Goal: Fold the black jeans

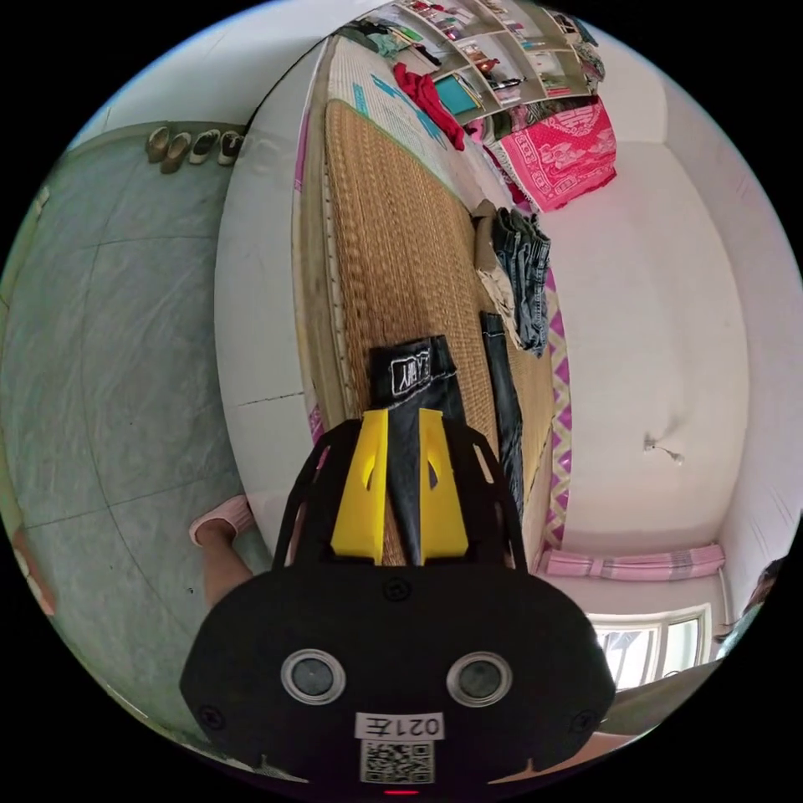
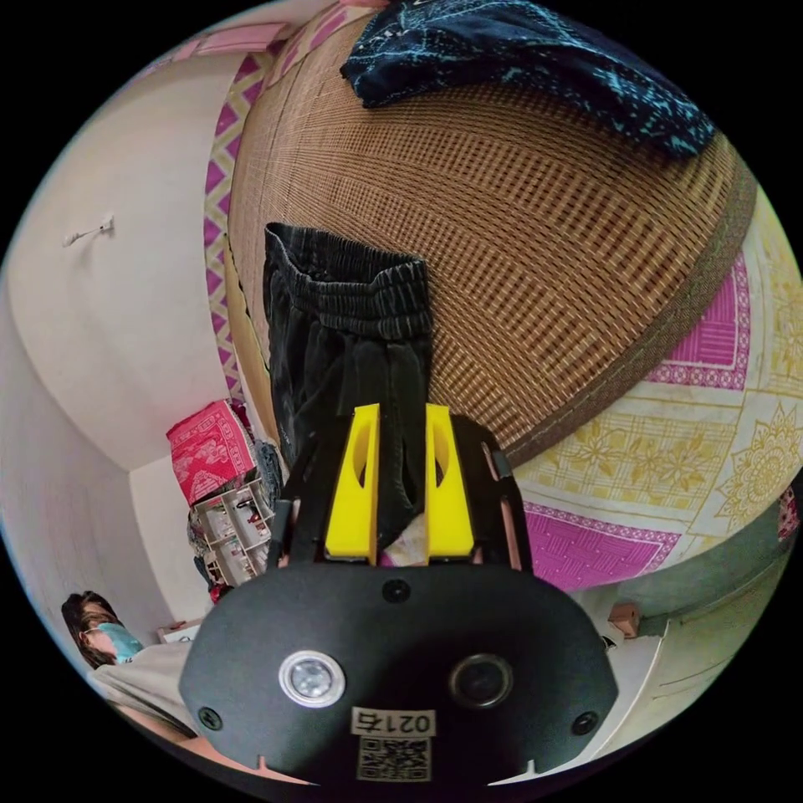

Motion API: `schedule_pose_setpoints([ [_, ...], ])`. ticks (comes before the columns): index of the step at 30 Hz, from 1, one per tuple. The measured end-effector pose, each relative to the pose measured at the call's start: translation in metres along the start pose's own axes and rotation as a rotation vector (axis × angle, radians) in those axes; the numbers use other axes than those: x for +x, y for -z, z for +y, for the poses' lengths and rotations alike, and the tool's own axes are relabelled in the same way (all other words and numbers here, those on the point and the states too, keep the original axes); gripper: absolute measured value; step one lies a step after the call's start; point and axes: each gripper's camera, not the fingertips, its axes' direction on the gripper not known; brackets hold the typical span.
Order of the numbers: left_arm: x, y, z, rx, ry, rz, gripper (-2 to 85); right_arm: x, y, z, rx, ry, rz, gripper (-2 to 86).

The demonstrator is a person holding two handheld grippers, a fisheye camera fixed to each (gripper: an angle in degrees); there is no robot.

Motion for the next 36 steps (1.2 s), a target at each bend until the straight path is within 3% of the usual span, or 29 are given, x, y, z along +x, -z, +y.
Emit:
schedule_pose_setpoints([
  [4,-0.006,-0.016,-0.016,-0.042,0.009,0.117,7.2,-0.002,-0.004,-0.003,0.027,-0.013,-0.005,8.4],
  [17,0.0,0.004,-0.068,-0.119,-0.022,0.011,7.9,-0.01,-0.001,-0.011,0.079,-0.035,0.018,8.4],
  [26,0.023,-0.025,-0.119,-0.189,-0.017,0.066,8.7,-0.019,0.009,-0.016,0.096,-0.039,0.028,8.2],
  [36,0.074,0.015,-0.155,-0.126,-0.026,-0.016,1.1,-0.048,0.041,-0.013,0.109,0.051,0.054,1.1],
])
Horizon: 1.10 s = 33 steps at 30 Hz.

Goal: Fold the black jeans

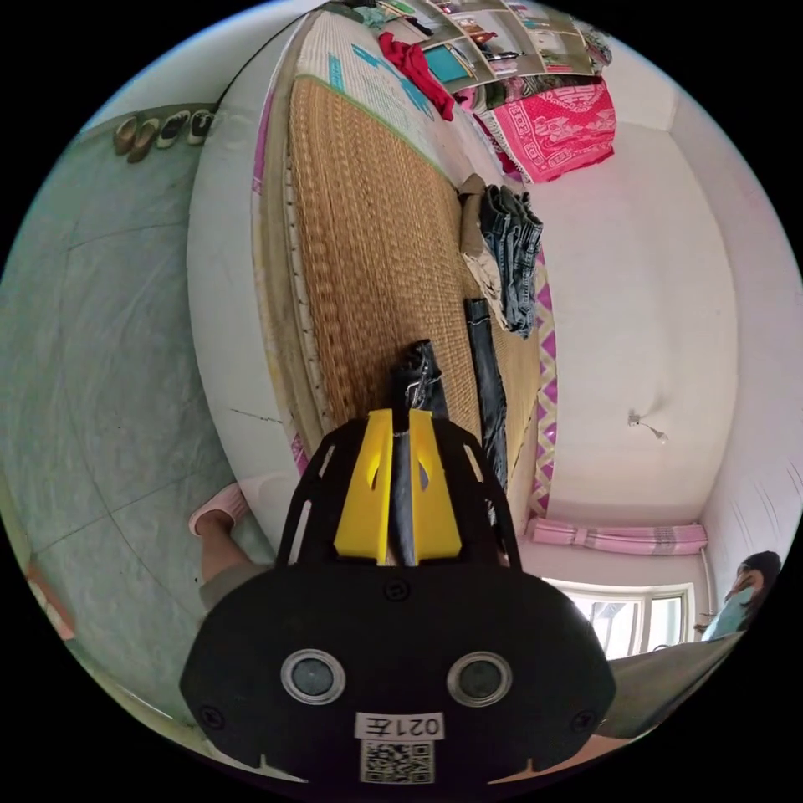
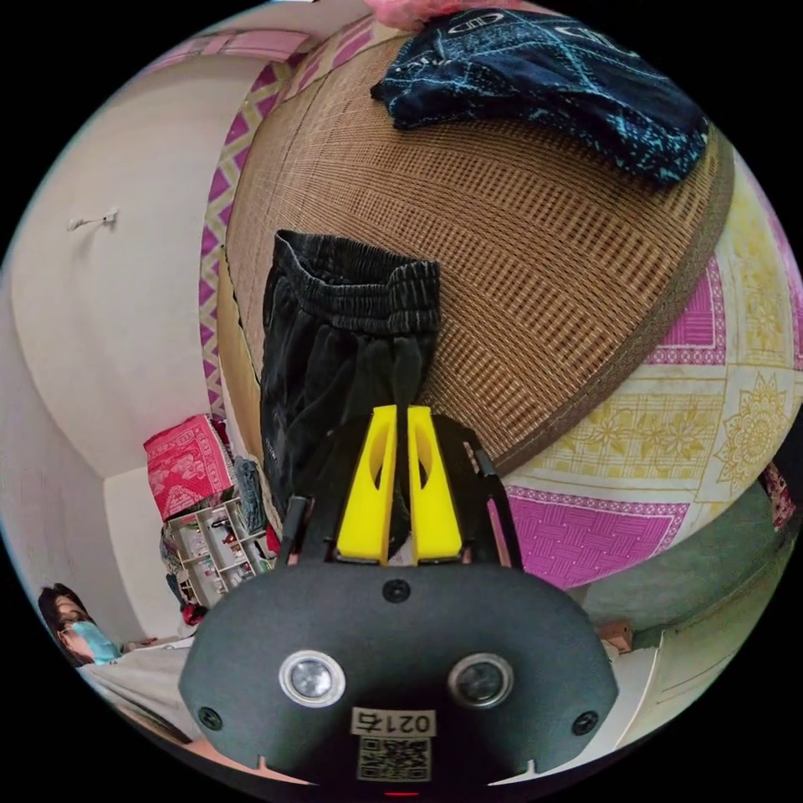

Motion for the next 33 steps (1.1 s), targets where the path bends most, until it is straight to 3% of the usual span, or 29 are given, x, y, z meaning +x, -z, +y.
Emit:
schedule_pose_setpoints([
  [7,0.107,0.021,-0.057,-0.106,0.089,-0.084,0.1,-0.062,0.041,-0.016,-0.039,0.032,-0.207,0.2],
  [13,0.24,-0.012,-0.154,-0.199,0.155,-0.255,0.1,-0.151,0.043,-0.07,-0.041,0.063,-0.255,0.3],
  [19,0.345,-0.118,-0.275,-0.282,0.096,-0.343,-0.3,-0.215,-0.004,-0.161,-0.051,0.066,-0.181,0.8],
  [25,0.392,-0.227,-0.349,-0.314,0.108,-0.478,-0.9,-0.209,-0.058,-0.212,-0.056,-0.053,-0.052,2.8],
  [29,0.418,-0.237,-0.379,-0.26,-0.073,-0.485,-1.0,-0.21,-0.044,-0.209,-0.063,0.012,-0.169,5.4],
  [31,0.431,-0.234,-0.381,-0.251,-0.243,-0.41,-1.0,-0.217,-0.016,-0.197,-0.054,0.107,-0.283,4.6],
  [33,0.453,-0.239,-0.364,-0.321,-0.532,-0.202,-1.0,-0.227,0.003,-0.184,-0.055,0.184,-0.328,2.7],
])
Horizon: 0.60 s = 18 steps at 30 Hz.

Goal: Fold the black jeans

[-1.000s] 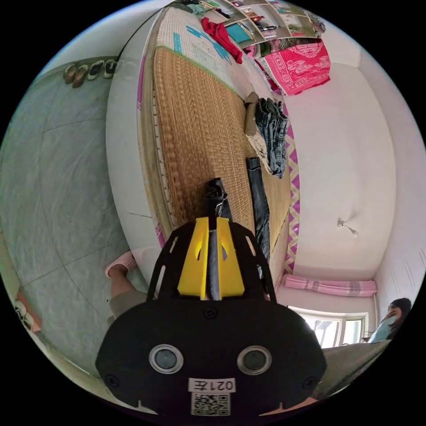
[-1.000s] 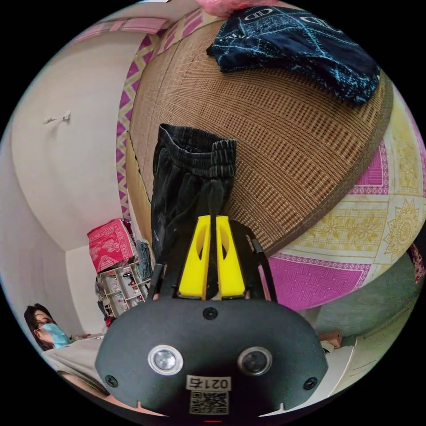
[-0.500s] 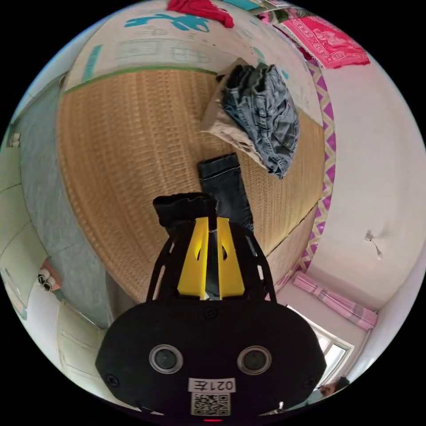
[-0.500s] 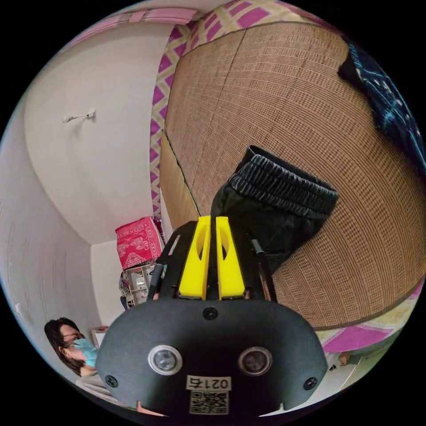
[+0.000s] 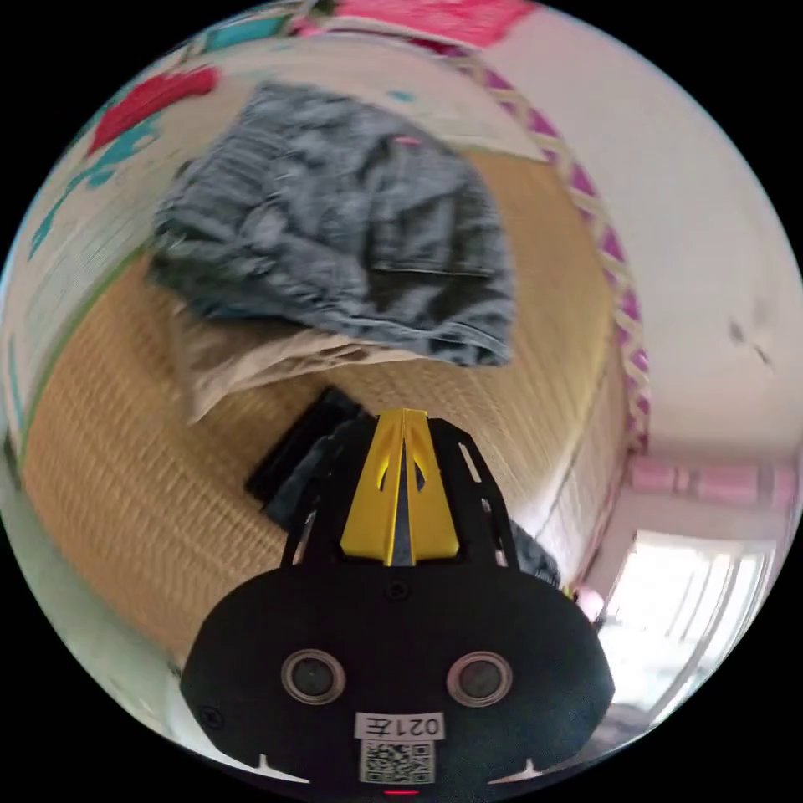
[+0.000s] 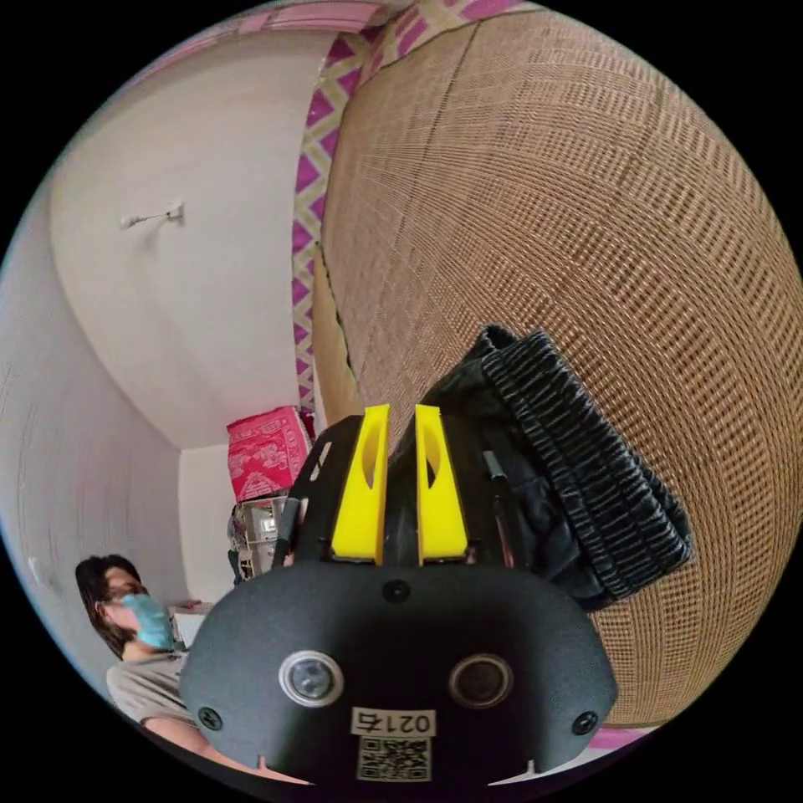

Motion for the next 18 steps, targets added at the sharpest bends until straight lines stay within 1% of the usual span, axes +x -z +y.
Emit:
schedule_pose_setpoints([
  [1,0.008,-0.005,0.001,-0.022,-0.063,0.031,-1.0,-0.013,0.003,0.007,-0.037,0.062,-0.013,2.0],
  [2,0.024,-0.017,0.005,-0.072,-0.179,0.067,-0.9,-0.019,0.002,0.01,-0.056,0.093,-0.01,1.8],
  [3,0.044,-0.032,0.01,-0.127,-0.285,0.051,-0.9,-0.034,-0.001,0.016,-0.093,0.168,0.025,1.5],
  [4,0.054,-0.04,0.013,-0.149,-0.337,0.026,-0.9,-0.052,-0.011,0.022,-0.145,0.262,0.096,1.7],
  [5,0.078,-0.055,0.021,-0.173,-0.466,-0.029,-0.8,-0.062,-0.017,0.025,-0.173,0.317,0.137,1.8],
  [6,0.105,-0.071,0.032,-0.19,-0.627,-0.068,-0.8,-0.083,-0.032,0.032,-0.22,0.442,0.227,1.8],
  [7,0.117,-0.08,0.037,-0.207,-0.696,-0.084,-0.8,-0.104,-0.049,0.04,-0.251,0.562,0.314,1.7],
  [8,0.137,-0.102,0.048,-0.267,-0.816,-0.099,-0.8,-0.113,-0.058,0.044,-0.264,0.615,0.348,1.6],
  [9,0.151,-0.126,0.058,-0.338,-0.906,-0.095,-0.8,-0.128,-0.078,0.051,-0.29,0.712,0.407,1.3],
  [10,0.155,-0.137,0.062,-0.378,-0.94,-0.102,-0.7,-0.141,-0.1,0.059,-0.321,0.805,0.486,1.0],
  [11,0.158,-0.161,0.068,-0.45,-0.976,-0.141,-0.6,-0.145,-0.111,0.062,-0.334,0.846,0.54,0.7],
  [12,0.155,-0.173,0.067,-0.457,-0.966,-0.158,-0.6,-0.147,-0.134,0.065,-0.35,0.893,0.675,0.1],
  [13,0.151,-0.171,0.062,-0.434,-0.947,-0.124,-0.6,-0.142,-0.154,0.063,-0.373,0.891,0.819,-0.3],
  [14,0.139,-0.173,0.045,-0.462,-0.825,-0.045,-0.7,-0.138,-0.162,0.061,-0.392,0.881,0.874,-0.4],
  [15,0.126,-0.172,0.033,-0.465,-0.707,0.023,-0.8,-0.138,-0.17,0.059,-0.402,0.885,0.887,-0.6],
  [16,0.121,-0.171,0.03,-0.456,-0.67,0.032,-0.8,-0.146,-0.17,0.056,-0.35,0.892,0.879,-0.8],
  [18,0.11,-0.162,0.026,-0.452,-0.602,0.063,-0.9,-0.161,-0.169,0.048,-0.349,0.809,0.88,-0.9],
])
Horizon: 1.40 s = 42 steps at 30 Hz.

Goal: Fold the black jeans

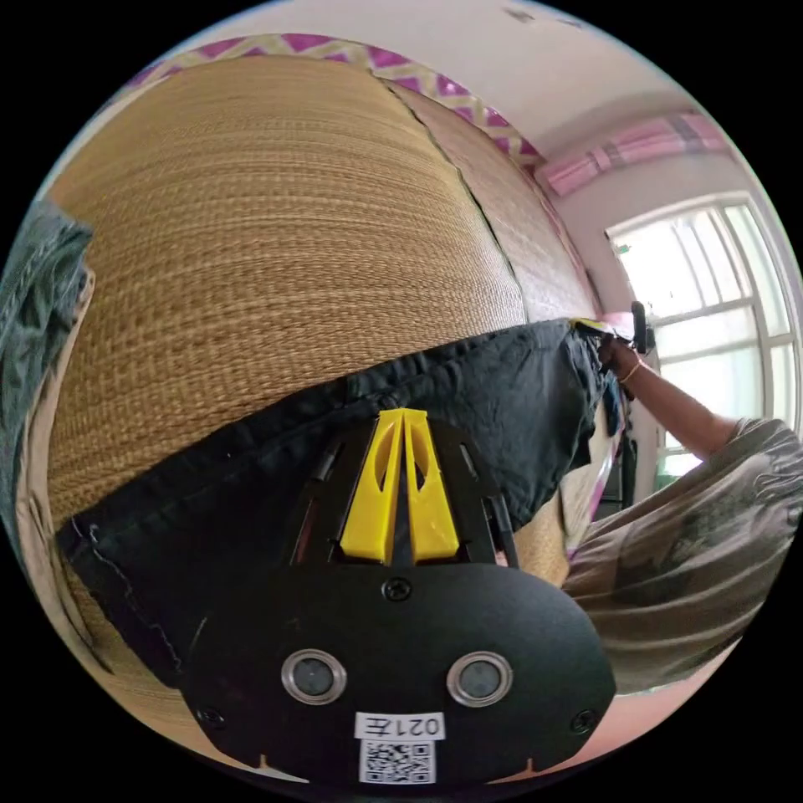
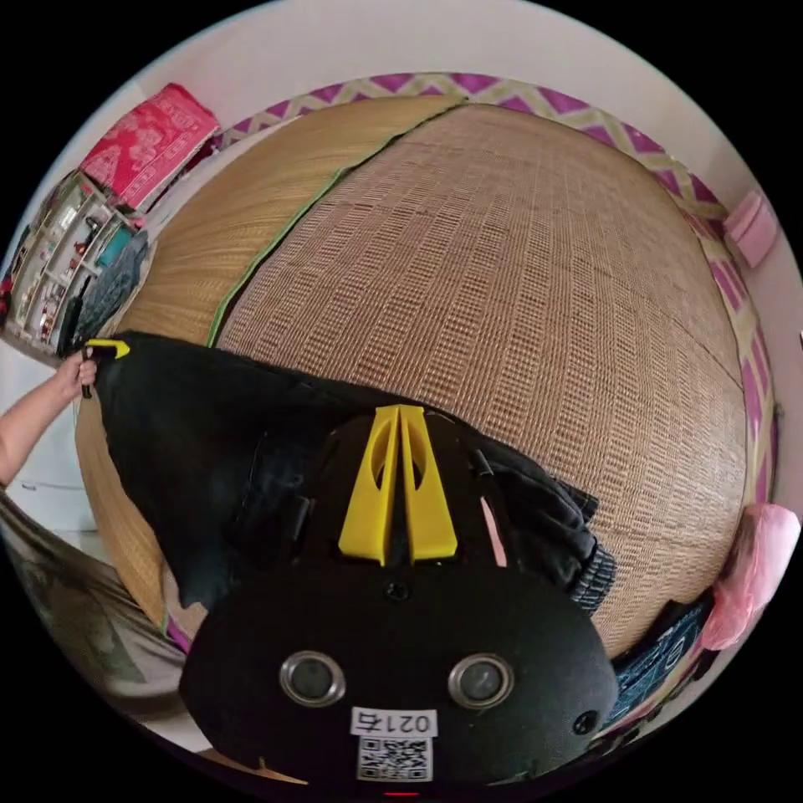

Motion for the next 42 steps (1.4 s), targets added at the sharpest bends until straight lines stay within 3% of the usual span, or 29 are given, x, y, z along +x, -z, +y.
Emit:
schedule_pose_setpoints([
  [5,0.012,0.037,0.028,0.094,-0.035,-0.006,-1.0,0.004,0.074,0.01,0.161,-0.052,-0.083,-0.7],
  [10,0.038,0.031,0.058,0.083,-0.034,-0.252,-1.0,-0.003,0.03,0.016,-0.112,0.045,0.045,-0.8],
  [14,0.038,0.044,0.105,0.195,0.182,-0.432,-0.9,0.001,0.05,0.001,-0.074,-0.026,0.021,-0.9],
  [16,0.032,0.061,0.138,0.284,0.314,-0.45,-0.9,-0.007,0.09,0.005,0.1,-0.065,0.036,-0.8],
  [18,0.022,0.077,0.184,0.365,0.475,-0.478,-0.9,-0.015,0.11,0.01,0.125,-0.052,0.014,-0.7],
  [22,0.001,0.081,0.252,0.468,0.71,-0.417,-0.5,-0.041,0.132,0.03,0.06,0.031,0.015,-0.7],
  [27,-0.015,0.054,0.325,0.684,0.907,-0.096,5.2,-0.062,0.156,0.062,0.036,0.023,-0.049,-0.7],
  [30,-0.015,0.036,0.327,0.679,0.875,-0.05,6.5,-0.069,0.168,0.076,0.029,-0.018,-0.088,-0.7],
  [37,-0.007,0.039,0.305,0.586,0.822,-0.195,0.3,-0.089,0.181,0.094,-0.038,-0.023,-0.057,-0.7],
  [42,0.026,0.077,0.305,0.673,0.721,-0.163,-0.9,-0.101,0.191,0.096,-0.059,0.019,-0.017,-0.7],
])
